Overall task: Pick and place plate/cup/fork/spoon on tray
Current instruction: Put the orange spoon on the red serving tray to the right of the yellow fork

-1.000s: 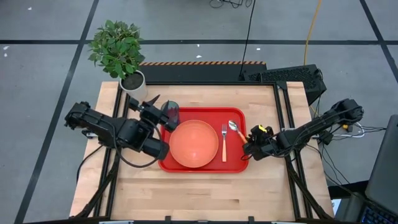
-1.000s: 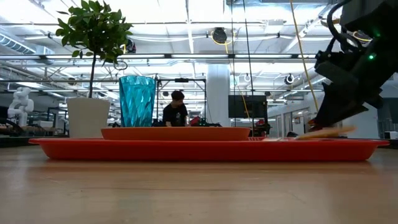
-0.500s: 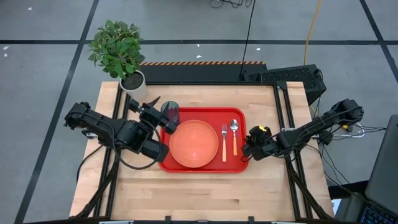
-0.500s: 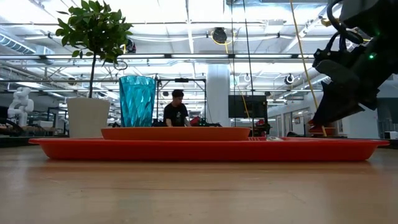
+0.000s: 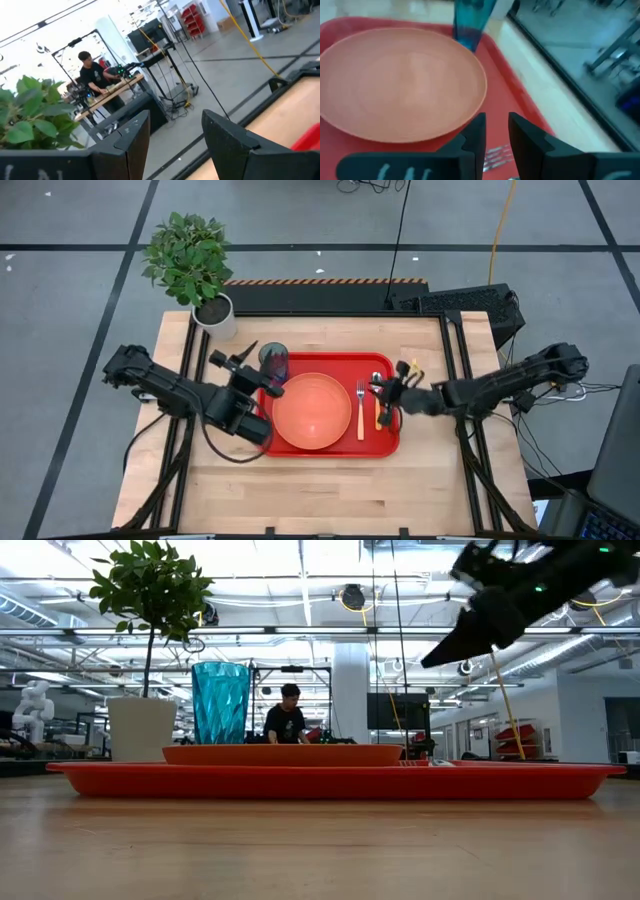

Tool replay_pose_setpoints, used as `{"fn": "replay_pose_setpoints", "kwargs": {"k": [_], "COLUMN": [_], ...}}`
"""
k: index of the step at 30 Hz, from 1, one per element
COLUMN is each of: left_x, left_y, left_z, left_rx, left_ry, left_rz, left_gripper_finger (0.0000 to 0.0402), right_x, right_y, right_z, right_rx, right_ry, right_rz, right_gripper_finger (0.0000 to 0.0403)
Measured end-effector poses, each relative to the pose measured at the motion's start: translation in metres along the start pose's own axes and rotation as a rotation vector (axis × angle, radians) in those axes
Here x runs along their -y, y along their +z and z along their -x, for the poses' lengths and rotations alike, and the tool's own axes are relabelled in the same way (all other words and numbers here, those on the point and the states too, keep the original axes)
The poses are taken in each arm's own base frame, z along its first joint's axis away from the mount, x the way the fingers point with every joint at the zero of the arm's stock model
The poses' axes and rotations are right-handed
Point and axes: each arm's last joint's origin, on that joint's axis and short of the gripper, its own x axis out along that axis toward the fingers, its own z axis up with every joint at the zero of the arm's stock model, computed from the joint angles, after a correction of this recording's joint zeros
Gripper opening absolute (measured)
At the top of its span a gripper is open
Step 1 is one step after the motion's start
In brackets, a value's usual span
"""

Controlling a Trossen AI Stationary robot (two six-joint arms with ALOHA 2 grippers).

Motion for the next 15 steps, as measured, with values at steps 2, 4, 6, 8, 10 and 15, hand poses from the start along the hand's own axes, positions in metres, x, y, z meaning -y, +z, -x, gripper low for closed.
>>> {"fn": "replay_pose_setpoints", "kwargs": {"k": [2,4,6,8,10,15], "left_x": [-0.007,-0.012,-0.015,-0.020,-0.026,-0.045], "left_y": [0.001,0.001,-0.001,-0.004,-0.009,-0.027], "left_z": [0.000,0.001,0.003,0.005,0.009,0.014], "left_rx": [0.002,0.005,0.009,0.017,0.025,0.038], "left_ry": [0.000,-0.002,-0.008,-0.018,-0.033,-0.061], "left_rz": [0.027,0.036,0.032,0.022,0.019,0.030], "left_gripper_finger": [0.0184,0.0184,0.0184,0.0184,0.0184,0.0184], "right_x": [0.010,0.022,0.031,0.037,0.042,0.049], "right_y": [0.007,0.008,0.008,0.007,0.009,0.013], "right_z": [-0.005,-0.007,-0.008,-0.007,-0.007,-0.012], "right_rx": [-0.089,-0.205,-0.280,-0.336,-0.362,-0.374], "right_ry": [0.060,0.101,0.090,0.072,0.076,0.143], "right_rz": [-0.019,-0.026,-0.026,-0.014,-0.005,-0.013], "right_gripper_finger": [0.0072,0.0072,0.0072,0.0072,0.0072,0.0072]}}
